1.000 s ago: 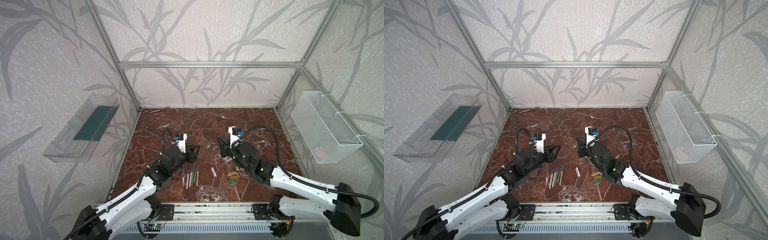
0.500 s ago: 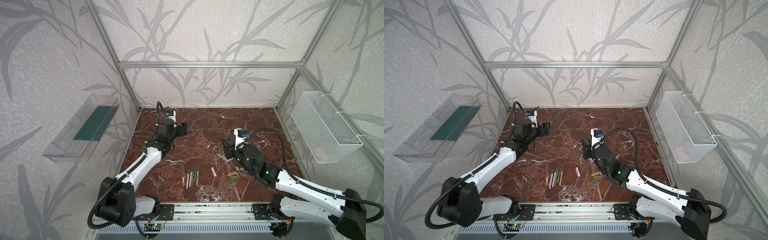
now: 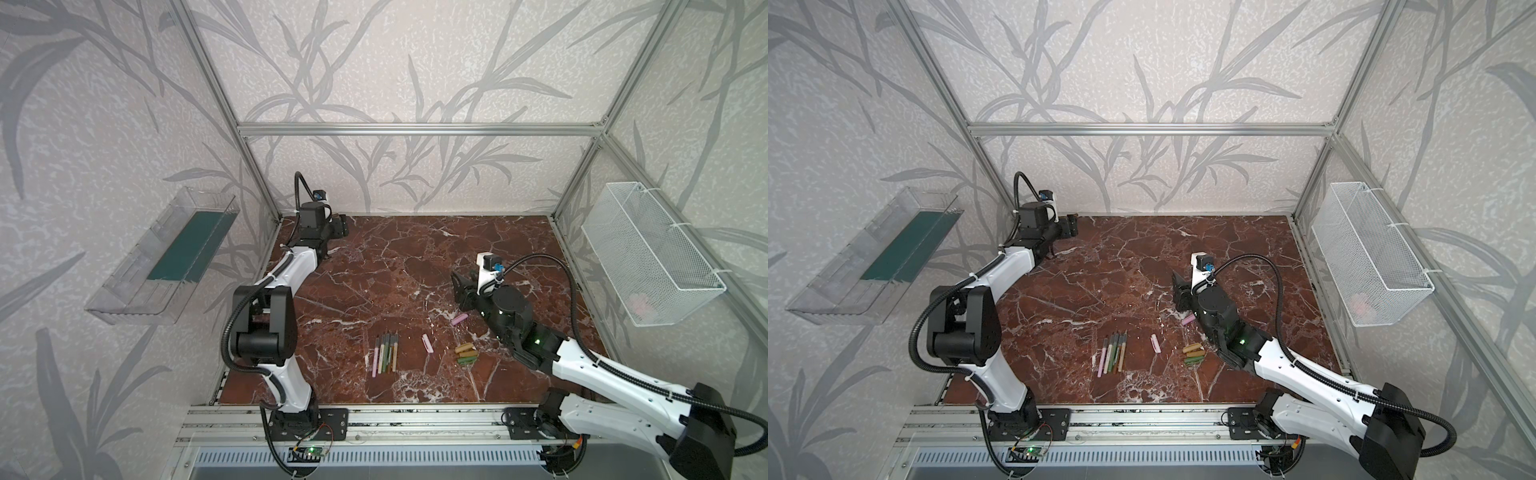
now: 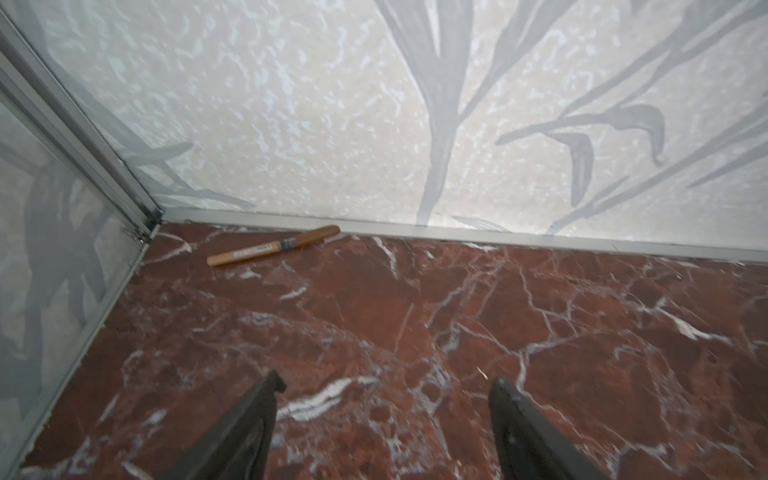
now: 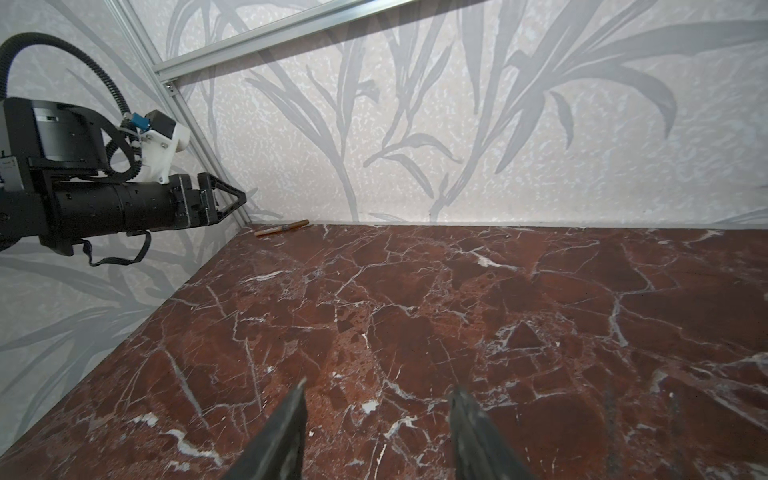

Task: Insert the pens into the pen caps
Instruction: 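Move the left gripper toward the far wall while the right gripper draws back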

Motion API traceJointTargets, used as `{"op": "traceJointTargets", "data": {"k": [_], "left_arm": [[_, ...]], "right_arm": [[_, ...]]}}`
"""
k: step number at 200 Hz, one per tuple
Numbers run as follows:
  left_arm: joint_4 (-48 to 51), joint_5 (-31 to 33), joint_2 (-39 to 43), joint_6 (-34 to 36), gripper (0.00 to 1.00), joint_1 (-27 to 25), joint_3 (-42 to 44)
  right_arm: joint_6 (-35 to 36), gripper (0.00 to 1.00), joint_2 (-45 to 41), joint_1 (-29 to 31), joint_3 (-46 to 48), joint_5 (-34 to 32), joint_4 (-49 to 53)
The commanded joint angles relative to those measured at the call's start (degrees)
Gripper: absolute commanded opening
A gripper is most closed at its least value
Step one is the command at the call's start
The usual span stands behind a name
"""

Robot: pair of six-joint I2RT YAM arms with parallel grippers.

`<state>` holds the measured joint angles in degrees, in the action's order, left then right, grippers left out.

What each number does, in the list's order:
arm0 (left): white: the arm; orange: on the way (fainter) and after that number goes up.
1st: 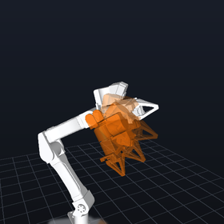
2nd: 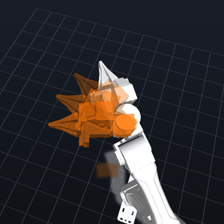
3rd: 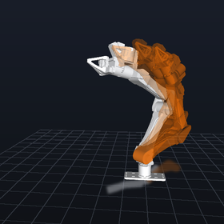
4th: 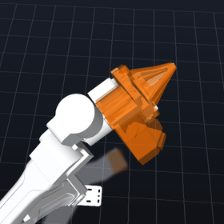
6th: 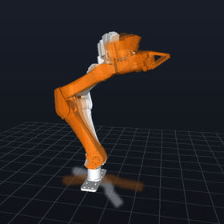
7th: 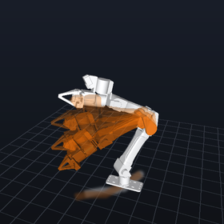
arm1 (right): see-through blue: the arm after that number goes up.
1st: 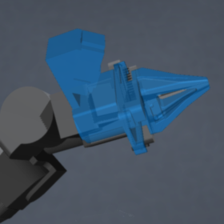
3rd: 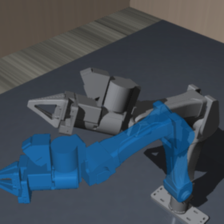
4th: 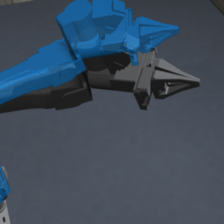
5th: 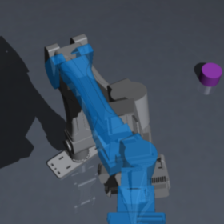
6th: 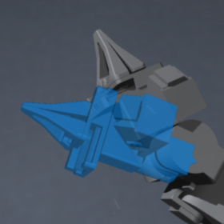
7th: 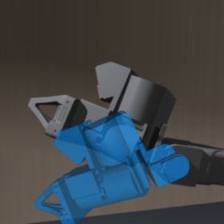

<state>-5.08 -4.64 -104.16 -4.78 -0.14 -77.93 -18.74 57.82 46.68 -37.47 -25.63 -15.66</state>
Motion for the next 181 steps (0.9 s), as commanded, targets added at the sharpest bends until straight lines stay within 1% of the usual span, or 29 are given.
{"op": "traceJointTargets", "data": {"k": [1, 20, 42, 83, 114, 143, 158, 174, 181], "left_arm": [[1.0, -1.1, -5.1, 5.0, 0.81, 1.5, -6.9], [4.8, -2.1, -10.5, 5.2, 0.81, 2.7, -14.6], [6.1, -2.2, -16.4, 6.7, 0.81, 3.7, -21.5], [14.8, -0.8, -30.1, 11.6, 0.81, 4.9, -39.6], [23.5, 1.0, -41.5, 17.6, 0.81, 5.8, -56.2], [25.5, 1.0, -50.2, 20.3, 0.85, 7.4, -67.6], [25.1, -1.7, -52.8, 20.6, 0.85, 8.5, -71.0], [21.0, -5.6, -53.6, 21.3, 0.84, 9.7, -69.8], [18.8, -6.8, -53.7, 20.4, 0.87, 10.3, -68.8]], "right_arm": [[1.2, 0.56, 0.3, -2.6, 0.3, 0.9, -3.5], [1.6, 0.57, 2.1, -4.8, -0.5, 1.5, -4.1], [2.6, 0.57, 4.3, -6.9, -1.1, 1.7, -6.0], [4.7, 0.58, 9.6, -10.8, -1.5, 4.2, -11.3], [5.5, 0.58, 13.9, -12.5, -1.7, 5.9, -14.1], [5.6, 0.58, 17.7, -13.4, -2.4, 6.4, -15.5], [5.1, 0.58, 19.6, -13.9, -3.3, 7.5, -15.8], [4.8, 0.58, 21.6, -13.9, -4.5, 8.5, -15.6], [4.7, 0.58, 22.2, -13.9, -5.1, 8.9, -15.6]]}}
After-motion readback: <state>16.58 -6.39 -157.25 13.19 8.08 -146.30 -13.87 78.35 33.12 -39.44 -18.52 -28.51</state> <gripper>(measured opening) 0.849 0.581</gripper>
